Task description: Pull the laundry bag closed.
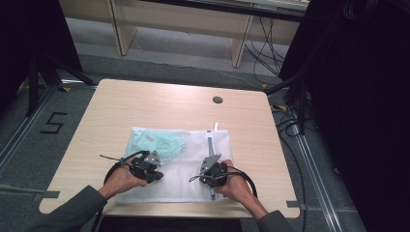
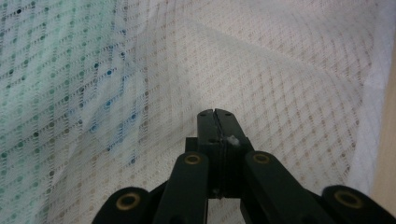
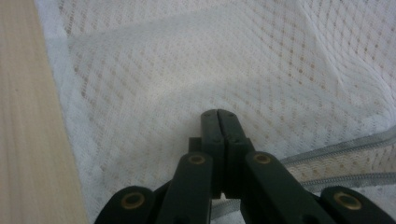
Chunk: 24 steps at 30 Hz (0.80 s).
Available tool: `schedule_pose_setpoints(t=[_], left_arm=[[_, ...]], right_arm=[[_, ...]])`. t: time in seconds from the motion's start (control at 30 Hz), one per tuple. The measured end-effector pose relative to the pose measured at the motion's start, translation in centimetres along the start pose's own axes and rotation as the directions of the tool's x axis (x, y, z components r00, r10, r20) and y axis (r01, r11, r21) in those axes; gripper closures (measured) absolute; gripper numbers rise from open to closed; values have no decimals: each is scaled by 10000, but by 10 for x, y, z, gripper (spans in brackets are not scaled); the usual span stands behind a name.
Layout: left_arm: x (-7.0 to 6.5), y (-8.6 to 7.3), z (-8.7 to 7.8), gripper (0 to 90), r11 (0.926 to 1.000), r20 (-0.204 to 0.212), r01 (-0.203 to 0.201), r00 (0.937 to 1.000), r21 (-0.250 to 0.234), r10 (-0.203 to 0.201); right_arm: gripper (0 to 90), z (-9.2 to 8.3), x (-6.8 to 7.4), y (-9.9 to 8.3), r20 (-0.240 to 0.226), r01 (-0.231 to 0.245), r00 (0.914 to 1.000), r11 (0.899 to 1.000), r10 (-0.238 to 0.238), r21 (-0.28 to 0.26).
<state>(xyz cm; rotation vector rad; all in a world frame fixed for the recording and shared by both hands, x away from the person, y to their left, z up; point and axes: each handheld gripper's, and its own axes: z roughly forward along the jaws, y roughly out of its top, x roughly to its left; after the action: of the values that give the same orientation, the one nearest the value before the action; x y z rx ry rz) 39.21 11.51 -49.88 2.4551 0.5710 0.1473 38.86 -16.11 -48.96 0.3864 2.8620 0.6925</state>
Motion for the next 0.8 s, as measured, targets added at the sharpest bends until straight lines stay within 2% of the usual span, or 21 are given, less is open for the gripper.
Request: schedule_pose_setpoints(t=[0.03, 0.1, 0.13, 0.17, 0.2, 0.23, 0.27, 0.3, 0.33, 0.37, 0.43, 0.47, 0.5, 0.53, 0.57, 0.6, 0.63, 0.67, 0.7, 0.73, 0.8], left_arm=[[2, 0, -1, 893, 9998, 41, -38, 10000, 186, 38], [2, 1, -1, 893, 9997, 31, -101, 9999, 213, 101], [-1, 1, 0, 892, 9996, -45, -168, 9998, 226, 169], [0, 2, -1, 893, 9988, -92, -398, 9992, 278, 401], [0, 2, -1, 893, 9988, -92, -398, 9992, 278, 401], [-1, 1, 0, 893, 9997, -67, -169, 9998, 199, 170], [1, 2, -1, 882, 9992, -38, -296, 9995, 282, 298], [1, 2, -1, 863, 9996, -194, -91, 9998, 273, 96], [1, 2, -1, 855, 9996, -194, -91, 9998, 273, 96], [3, 3, -3, 855, 9991, -466, -232, 9986, 355, 248], [5, 4, -6, 835, 10000, -586, -21, 9983, 36, 23], [6, 5, -9, 835, 9999, -603, -117, 9981, 48, 119], [4, 6, -10, 802, 9996, -600, 151, 9981, -239, -165], [4, 6, -10, 776, 9996, -600, 151, 9981, -239, -165], [3, 7, -11, 741, 9993, -556, 153, 9983, -356, -173], [2, 8, -12, 741, 9998, -508, 19, 9987, -205, -29], [0, 9, -12, 685, 9993, -343, 76, 9994, -368, -88], [-1, 10, -12, 685, 9991, -274, 55, 9996, -422, -66], [-4, 12, -11, 622, 9983, -181, 119, 9998, -573, -129], [-6, 15, -10, 589, 9980, -194, -70, 9998, -634, 58], [-9, 16, -9, 537, 9980, -214, 56, 9997, -634, -69]], right_arm=[[900, 1, 1, 2, 5, 127, 9999, 9999, -127, 2], [900, 1, 2, 4, -10, 228, 9997, 9997, -228, 62], [900, 0, 3, 4, -138, 76, 9999, 9999, -74, 84], [900, -1, 1, 3, -35, 232, 9997, 9997, -232, -104], [900, -5, 0, 2, -62, 132, 9999, 9997, -133, -203], [900, -5, 0, 2, -62, 132, 9999, 9997, -133, -203], [898, -15, -1, -2, -147, -26, 9999, 9986, 18, -523], [893, -20, -1, -4, -67, 33, 10000, 9982, -37, -606], [893, -20, -1, -4, -67, 33, 10000, 9982, -37, -606], [888, -22, 0, -6, -79, 62, 9999, 9979, -67, -641], [832, -31, 1, -14, -452, -51, 9990, 9975, 19, -708], [832, -31, 1, -14, -452, -51, 9990, 9975, 19, -708], [771, -34, 0, -19, -710, -120, 9975, 9978, 73, -659], [771, -34, 0, -19, -710, -120, 9975, 9978, 73, -659], [711, -35, -2, -25, -664, -365, 9973, 9970, 320, -682], [711, -35, -2, -25, -664, -365, 9973, 9970, 320, -682], [661, -37, -2, -29, -829, -356, 9961, 9969, 297, -703], [661, -37, -2, -29, -829, -356, 9961, 9969, 297, -703], [622, -37, 0, -30, -1044, -370, 9941, 9969, 297, -689], [607, -36, 2, -30, -1104, -302, 9936, 9971, 224, -697], [574, -33, 5, -30, -1280, -287, 9916, 9973, 200, -669]])
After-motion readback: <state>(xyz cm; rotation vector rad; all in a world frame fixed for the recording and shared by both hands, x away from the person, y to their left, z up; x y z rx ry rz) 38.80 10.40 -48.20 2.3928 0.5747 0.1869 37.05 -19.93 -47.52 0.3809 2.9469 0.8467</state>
